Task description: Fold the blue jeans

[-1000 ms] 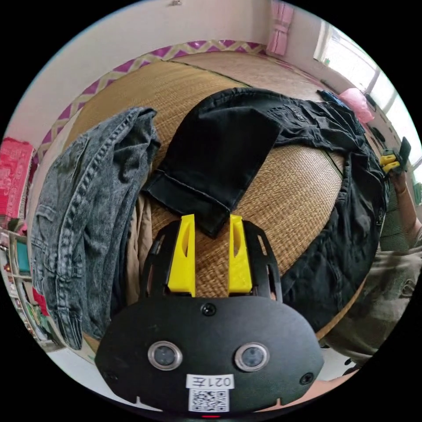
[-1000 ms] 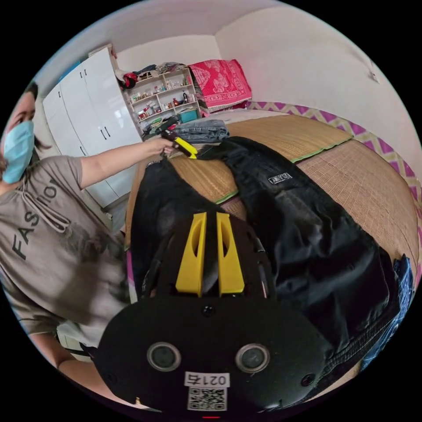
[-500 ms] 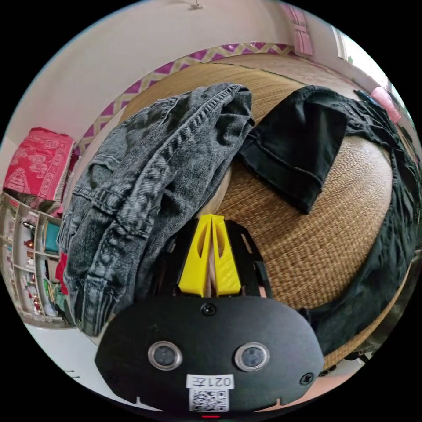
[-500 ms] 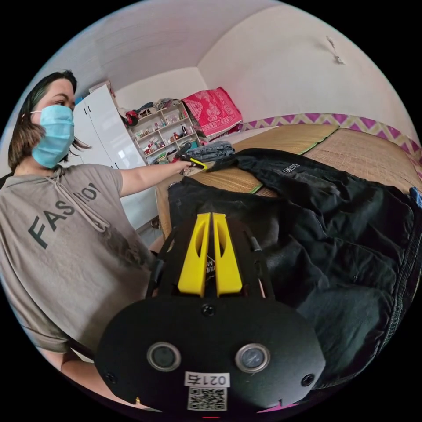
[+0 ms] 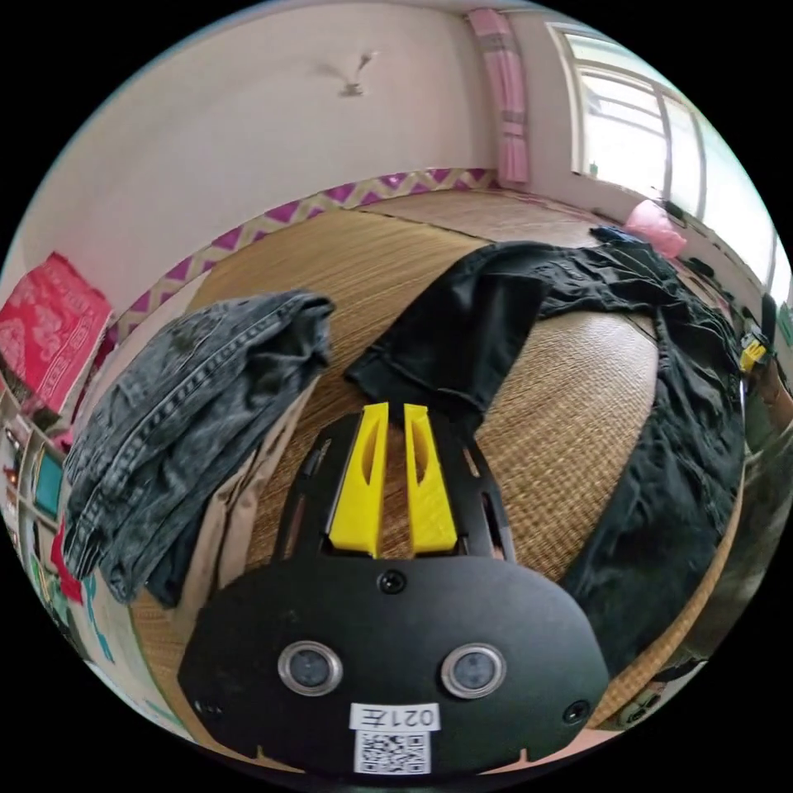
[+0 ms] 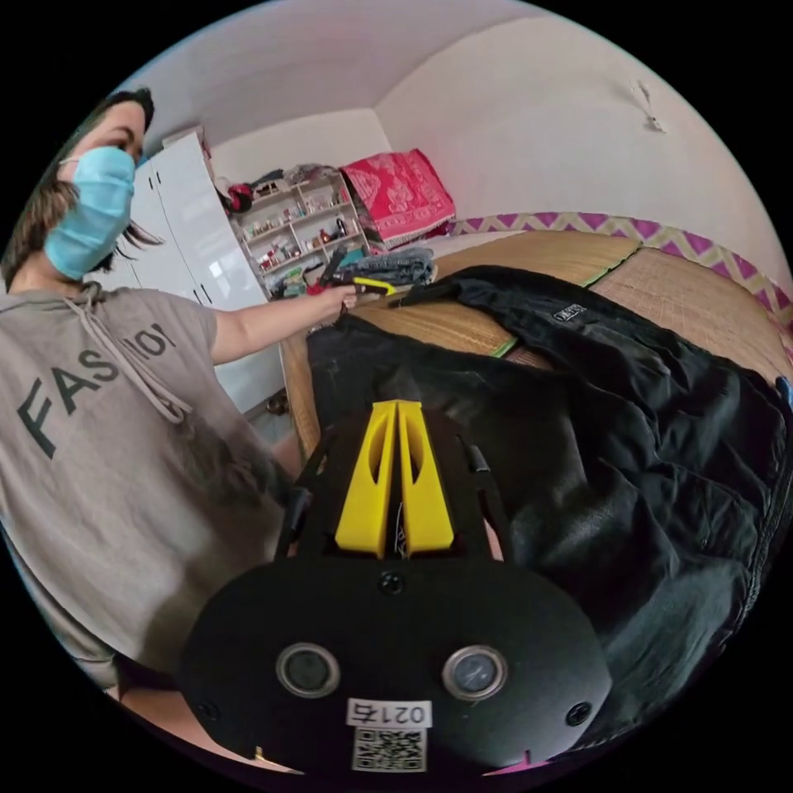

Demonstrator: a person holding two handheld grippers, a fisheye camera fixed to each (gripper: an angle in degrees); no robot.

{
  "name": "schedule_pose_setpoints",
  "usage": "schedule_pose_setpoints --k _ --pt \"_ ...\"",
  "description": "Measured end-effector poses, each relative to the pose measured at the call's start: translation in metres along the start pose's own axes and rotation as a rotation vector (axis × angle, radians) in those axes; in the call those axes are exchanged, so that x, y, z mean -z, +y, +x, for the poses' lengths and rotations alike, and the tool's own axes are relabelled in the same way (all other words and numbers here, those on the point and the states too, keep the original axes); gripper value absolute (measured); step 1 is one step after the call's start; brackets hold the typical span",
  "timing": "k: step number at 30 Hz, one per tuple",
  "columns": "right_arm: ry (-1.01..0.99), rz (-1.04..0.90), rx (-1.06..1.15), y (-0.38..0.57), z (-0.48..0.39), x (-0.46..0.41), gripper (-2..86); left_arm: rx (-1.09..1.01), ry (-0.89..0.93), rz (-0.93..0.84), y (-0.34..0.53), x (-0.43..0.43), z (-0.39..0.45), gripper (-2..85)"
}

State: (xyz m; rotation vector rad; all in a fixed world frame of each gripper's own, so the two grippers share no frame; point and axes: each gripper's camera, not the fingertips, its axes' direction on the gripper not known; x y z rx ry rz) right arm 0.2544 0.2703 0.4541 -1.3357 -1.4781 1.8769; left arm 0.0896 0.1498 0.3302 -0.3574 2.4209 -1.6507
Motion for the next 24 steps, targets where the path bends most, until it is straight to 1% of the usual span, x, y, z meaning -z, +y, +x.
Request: schedule_pose_setpoints --k 2,3,6,7,8,11,12,18,21,24 --pt "0.027 -0.065 0.024 -0.014 -0.017 -0.016 -0.6 -0.036 0.081 0.018 -0.020 0.007 0.027 5.3" --pt "0.043 -0.081 0.025 -0.017 -0.021 -0.020 -0.6 -0.043 0.093 0.016 -0.025 0.007 0.032 5.9" --pt "0.161 -0.182 0.043 -0.029 -0.048 -0.040 -0.7 -0.073 0.056 -0.106 -0.046 -0.009 0.054 8.0" --pt "0.222 -0.214 0.061 -0.032 -0.060 -0.047 -0.7 -0.072 0.034 -0.174 -0.049 -0.021 0.058 8.4" --pt "0.280 -0.223 0.088 -0.034 -0.075 -0.052 -0.7 -0.061 0.055 -0.125 -0.047 -0.016 0.054 8.3" --pt "0.420 -0.263 0.173 -0.039 -0.110 -0.065 -0.7 -0.017 0.099 -0.153 -0.049 -0.012 0.035 6.4" --pt "0.429 -0.266 0.188 -0.040 -0.117 -0.067 -0.7 -0.015 0.091 -0.162 -0.050 -0.011 0.032 5.7" --pt "0.415 -0.241 0.197 -0.047 -0.155 -0.065 -0.7 -0.024 -0.094 -0.273 -0.062 0.001 0.014 3.7" --pt "0.434 -0.244 0.198 -0.048 -0.167 -0.063 -0.8 -0.078 -0.152 -0.320 -0.069 0.005 0.017 2.8" --pt "0.428 -0.254 0.182 -0.048 -0.174 -0.059 -0.8 -0.199 -0.232 -0.378 -0.074 0.006 0.036 0.8"
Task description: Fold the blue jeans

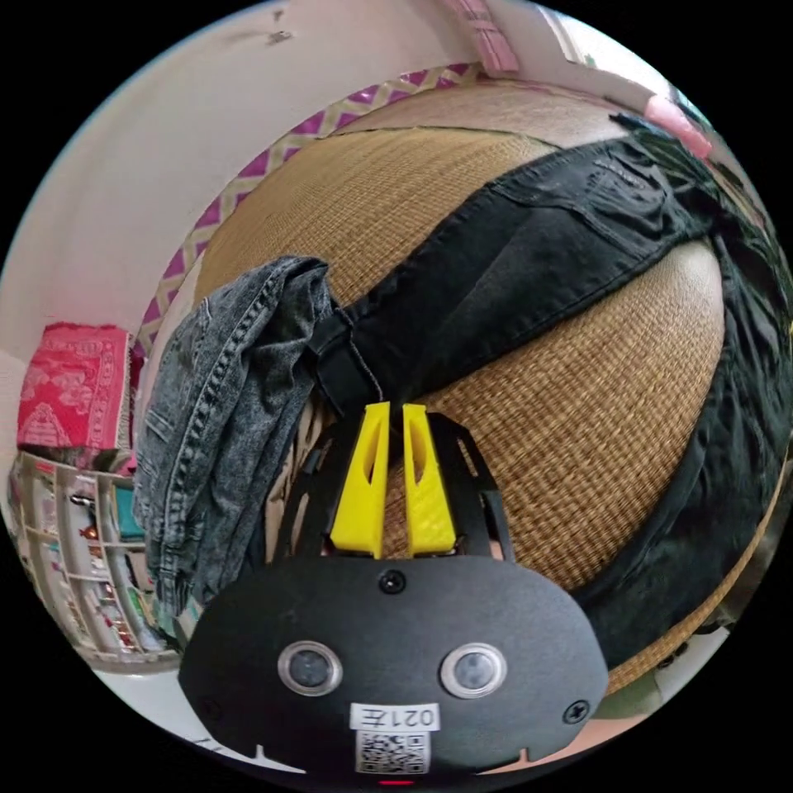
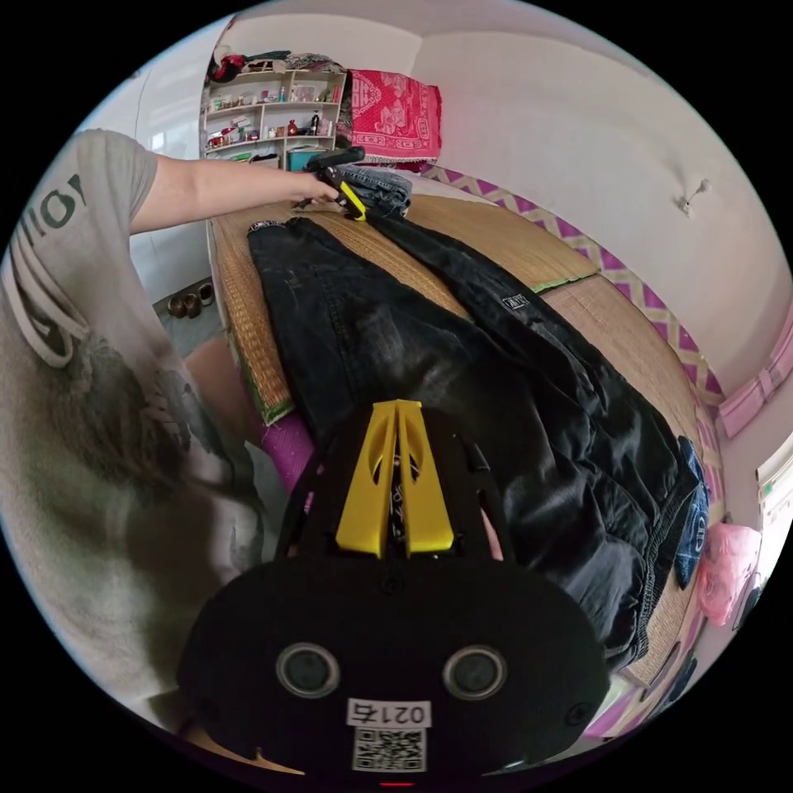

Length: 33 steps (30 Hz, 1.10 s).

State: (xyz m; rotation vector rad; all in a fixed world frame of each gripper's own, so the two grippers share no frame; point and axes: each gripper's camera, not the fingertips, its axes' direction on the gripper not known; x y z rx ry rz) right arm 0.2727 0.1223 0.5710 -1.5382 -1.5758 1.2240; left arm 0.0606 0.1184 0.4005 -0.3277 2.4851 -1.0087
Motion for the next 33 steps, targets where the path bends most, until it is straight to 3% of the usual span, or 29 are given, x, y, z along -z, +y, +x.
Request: schedule_pose_setpoints --k 4,9,11,13,18,23,25,27,29,30,31,33 --pt "0.008 -0.015 -0.032 0.008 0.000 0.009 -0.7 -0.101 -0.044 -0.072 0.001 0.011 0.012 -0.1" --pt "0.098 0.003 -0.080 0.024 0.009 0.020 -0.2 0.127 -0.062 0.096 0.023 0.056 -0.008 1.7" --pt "0.108 0.049 -0.158 0.039 0.032 0.035 1.2 0.291 0.010 0.282 0.053 0.094 -0.021 3.0" --pt "0.100 0.061 -0.243 0.056 0.057 0.044 3.8 0.346 0.078 0.355 0.076 0.115 -0.021 3.7" --pt "0.185 0.075 -0.478 0.129 0.116 0.074 7.3 0.409 0.217 0.445 0.142 0.156 0.012 2.9" --pt "0.452 0.019 -0.720 0.235 0.204 0.096 4.7 0.427 0.348 0.467 0.186 0.166 0.060 -0.7" --pt "0.382 -0.062 -0.732 0.254 0.245 0.083 7.0 0.366 0.361 0.403 0.178 0.159 0.080 -0.7" --pt "0.223 -0.069 -0.768 0.272 0.283 0.072 9.8 0.319 0.362 0.347 0.168 0.151 0.100 -0.6" --pt "-0.023 -0.071 -0.813 0.292 0.317 0.053 10.9 0.255 0.379 0.180 0.151 0.124 0.127 0.2" --pt "-0.040 -0.103 -0.813 0.295 0.320 0.047 10.9 0.242 0.379 0.115 0.149 0.115 0.133 0.3" --pt "-0.024 -0.105 -0.766 0.300 0.317 0.046 10.4 0.269 0.347 0.191 0.157 0.118 0.135 0.4" --pt "-0.025 -0.144 -0.730 0.305 0.312 0.045 8.9 0.284 0.349 0.182 0.163 0.113 0.134 -0.1"
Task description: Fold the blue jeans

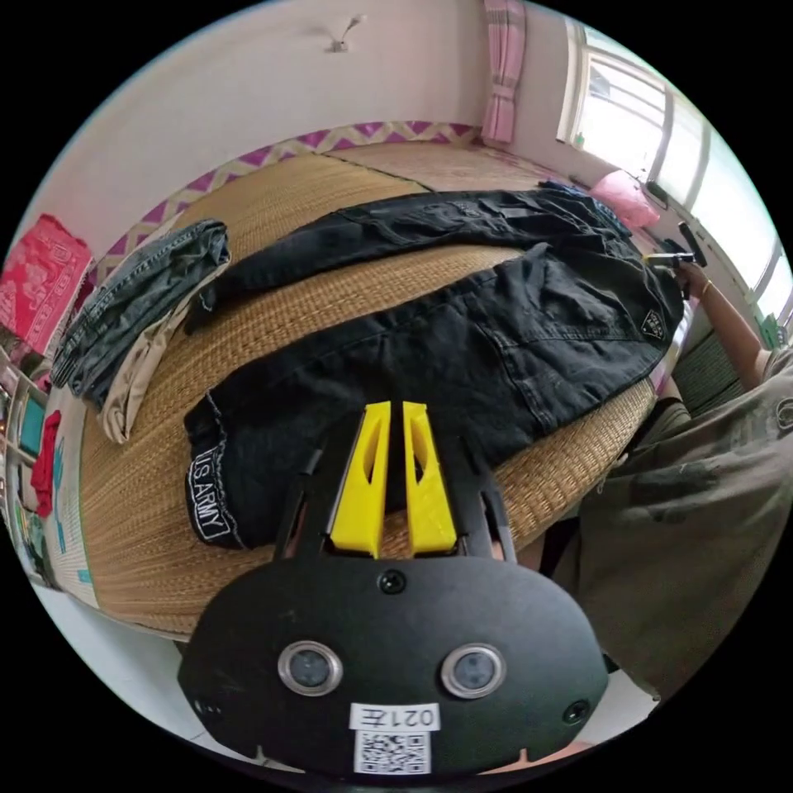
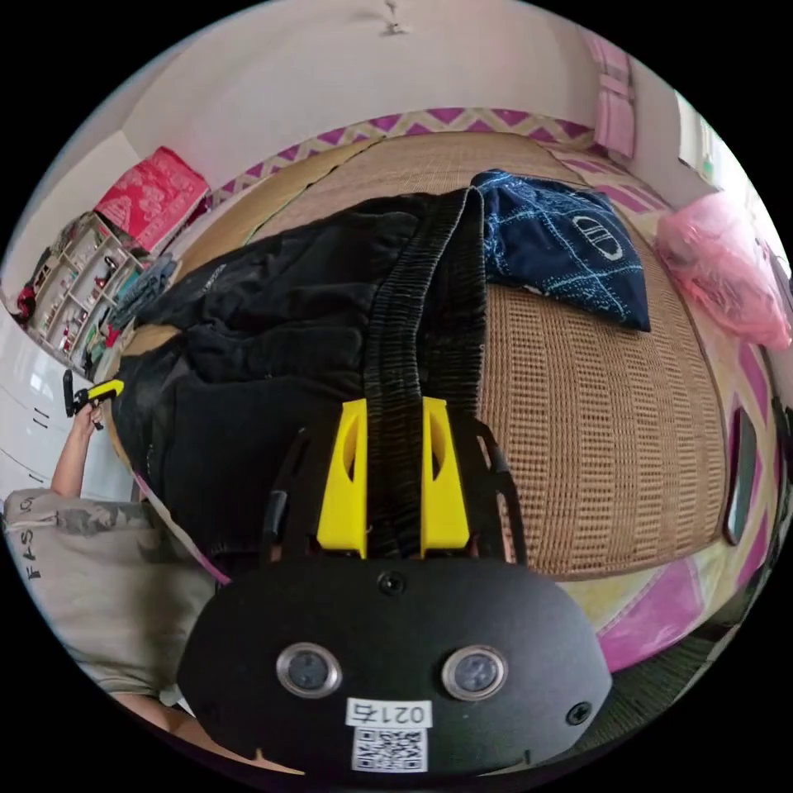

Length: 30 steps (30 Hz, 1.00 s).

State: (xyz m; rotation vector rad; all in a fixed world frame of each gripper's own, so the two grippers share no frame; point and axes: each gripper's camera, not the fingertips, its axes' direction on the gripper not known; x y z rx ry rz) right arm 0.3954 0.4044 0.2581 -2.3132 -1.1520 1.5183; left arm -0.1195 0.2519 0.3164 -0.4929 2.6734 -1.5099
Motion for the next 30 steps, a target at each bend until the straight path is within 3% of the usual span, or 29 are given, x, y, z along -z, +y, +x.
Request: schedule_pose_setpoints --k 4,6,8,9,15,19,23,30 --pt "0.009 0.045 -0.001 0.023 0.008 0.038 1.3 0.013 0.018 -0.077 0.008 -0.001 -0.009 -0.9" --pt "-0.045 0.080 -0.036 0.047 0.020 0.045 0.8 0.031 0.022 -0.064 0.018 -0.004 -0.011 -0.9" --pt "0.000 -0.049 -0.031 0.082 0.020 0.006 0.9 0.064 0.052 -0.048 0.032 -0.007 -0.017 -0.9" --pt "0.006 0.036 -0.025 0.093 0.018 0.009 0.9 0.073 0.061 -0.046 0.035 -0.008 -0.020 -0.9" --pt "-0.018 0.089 -0.061 0.163 0.000 0.020 1.2 0.138 0.100 -0.001 0.076 -0.015 -0.045 -0.9" --pt "0.070 0.144 -0.092 0.236 -0.015 0.037 1.2 0.339 0.217 0.316 0.149 0.007 -0.068 -0.5" --pt "-0.204 0.331 -0.285 0.344 -0.005 0.063 5.8 0.554 0.318 0.420 0.220 -0.001 -0.076 5.0" --pt "-0.394 0.343 -0.583 0.459 0.010 0.015 10.1 0.820 0.461 0.468 0.271 -0.032 -0.086 11.1"
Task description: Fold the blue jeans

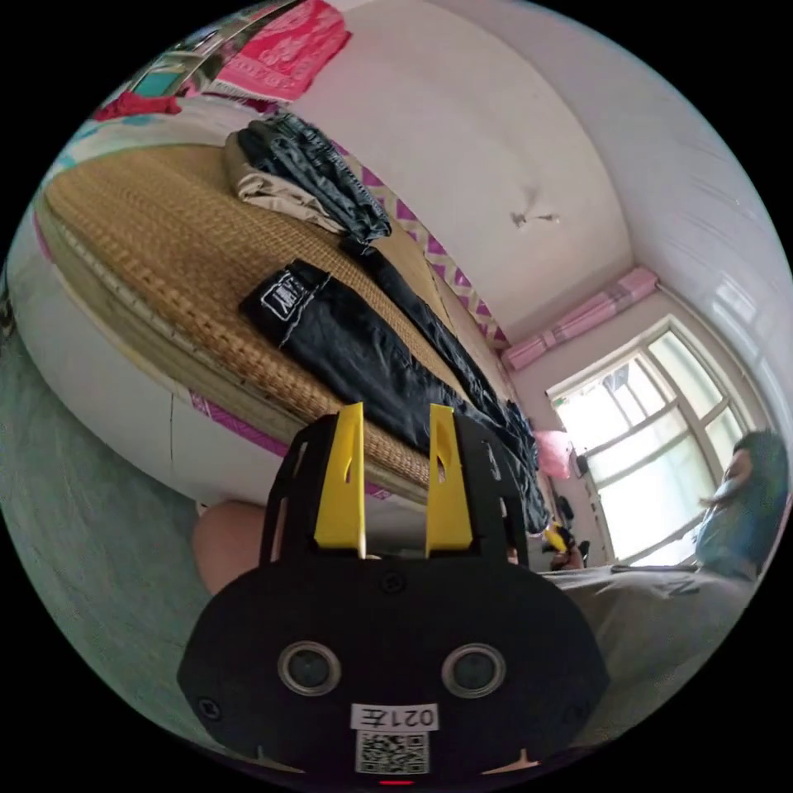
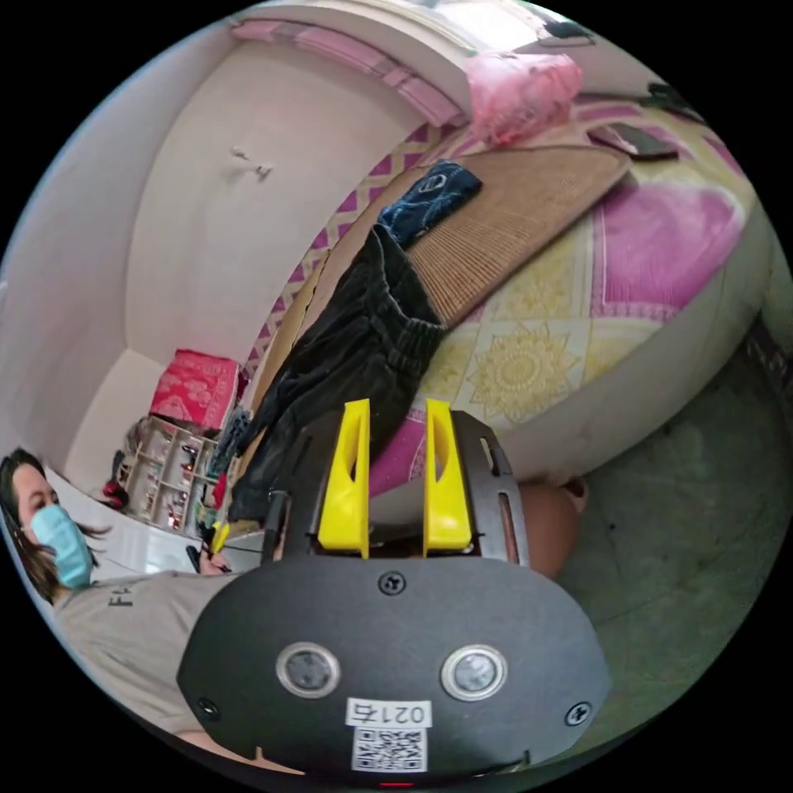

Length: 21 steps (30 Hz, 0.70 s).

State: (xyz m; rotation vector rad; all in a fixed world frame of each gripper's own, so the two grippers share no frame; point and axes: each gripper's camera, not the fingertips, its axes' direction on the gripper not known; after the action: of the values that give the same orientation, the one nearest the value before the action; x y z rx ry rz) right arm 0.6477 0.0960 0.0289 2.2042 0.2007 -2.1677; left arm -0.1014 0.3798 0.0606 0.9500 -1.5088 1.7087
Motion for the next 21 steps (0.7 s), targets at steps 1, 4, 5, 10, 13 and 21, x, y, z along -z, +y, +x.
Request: schedule_pose_setpoints --k 1,4,5,10,13,21 --pt "-0.032 -0.005 -0.040 0.009 0.011 -0.007 10.0 0.042 0.005 -0.005 0.002 -0.004 -0.007 11.2" --pt "-0.163 0.016 -0.138 0.032 0.031 -0.022 10.0 0.102 -0.011 0.006 0.008 -0.009 -0.018 10.1" --pt "-0.208 0.020 -0.175 0.041 0.036 -0.028 10.3 0.120 -0.006 0.006 0.009 -0.010 -0.022 10.1" --pt "-0.275 -0.016 -0.213 0.076 0.045 -0.037 11.3 0.188 0.036 -0.022 0.009 -0.014 -0.037 10.7" --pt "-0.279 -0.025 -0.207 0.098 0.049 -0.044 10.1 0.213 0.045 -0.038 0.003 -0.021 -0.043 10.7" --pt "-0.316 -0.026 -0.223 0.134 0.069 -0.055 7.9 0.214 -0.027 -0.133 -0.026 -0.038 -0.037 11.6"
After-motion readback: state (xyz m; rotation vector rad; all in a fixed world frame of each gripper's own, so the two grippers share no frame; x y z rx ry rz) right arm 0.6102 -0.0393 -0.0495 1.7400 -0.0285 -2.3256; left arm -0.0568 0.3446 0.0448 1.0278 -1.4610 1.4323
